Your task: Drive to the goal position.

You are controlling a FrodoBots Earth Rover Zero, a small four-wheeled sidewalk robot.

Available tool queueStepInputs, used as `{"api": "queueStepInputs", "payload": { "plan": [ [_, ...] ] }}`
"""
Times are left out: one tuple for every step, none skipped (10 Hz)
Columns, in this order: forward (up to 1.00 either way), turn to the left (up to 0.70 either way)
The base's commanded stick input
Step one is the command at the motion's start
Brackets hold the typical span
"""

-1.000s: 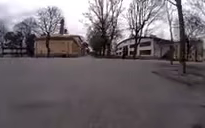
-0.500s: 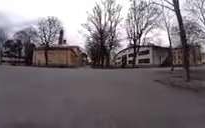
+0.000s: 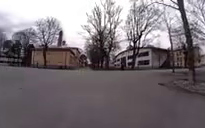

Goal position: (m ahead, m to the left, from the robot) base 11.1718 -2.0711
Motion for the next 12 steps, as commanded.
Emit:
{"api": "queueStepInputs", "payload": {
  "plan": [
    [0.70, 0.00],
    [0.70, 0.00],
    [0.70, 0.00],
    [0.70, 0.00],
    [0.70, 0.00],
    [0.70, -0.25],
    [0.70, -0.35],
    [0.70, -0.35],
    [0.70, -0.35],
    [0.70, -0.35],
    [0.70, -0.35],
    [0.70, -0.17]
  ]
}}
